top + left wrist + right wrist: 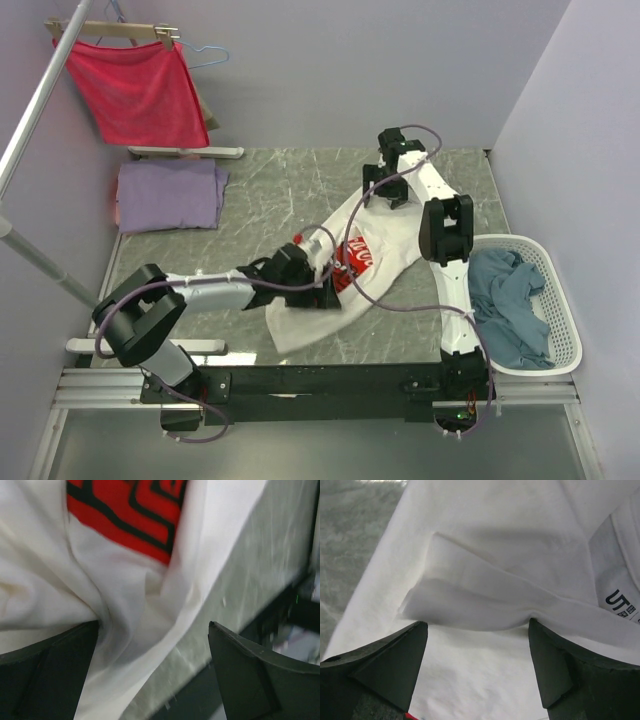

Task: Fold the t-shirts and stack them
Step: Rotate the tshirt 90 degrees

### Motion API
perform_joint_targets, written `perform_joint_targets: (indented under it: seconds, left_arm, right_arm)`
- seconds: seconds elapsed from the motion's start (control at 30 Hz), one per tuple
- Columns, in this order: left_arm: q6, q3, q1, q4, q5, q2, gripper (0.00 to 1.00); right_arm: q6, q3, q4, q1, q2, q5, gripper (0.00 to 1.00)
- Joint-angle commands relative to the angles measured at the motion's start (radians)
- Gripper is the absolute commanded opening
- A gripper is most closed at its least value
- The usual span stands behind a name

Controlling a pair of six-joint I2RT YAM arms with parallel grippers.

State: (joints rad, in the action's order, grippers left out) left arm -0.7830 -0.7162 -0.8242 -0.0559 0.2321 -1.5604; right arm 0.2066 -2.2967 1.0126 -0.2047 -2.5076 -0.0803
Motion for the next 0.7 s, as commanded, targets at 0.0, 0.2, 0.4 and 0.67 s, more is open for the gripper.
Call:
perform_joint_targets:
  seconds: [0.0,0.2,0.4,0.67]
  left_arm:
    - [-0.047,-0.02,-0.09,0.339,0.032,0.054,0.99]
    - [0.079,-0.328,-0.061,0.561,-0.293,0.149,0.99]
    - [0.286,-0.575,0.086,0.346,-0.186,0.022,0.99]
    - [0.401,-1.143,0.188,0.192,0.243,-0.523,0.99]
  right_arm:
    - [-0.033,0.182,-0.167,-0.065,0.221,-0.02,0.88]
    - [0.042,0.491,-0.456,-0.041,0.577,0.242,0.91]
    - [0.128,0.562,-0.368,-0.019,0.736,0.436,0.92]
    - [0.26,0.836,-0.348,-0.015,0.952,0.421,0.93]
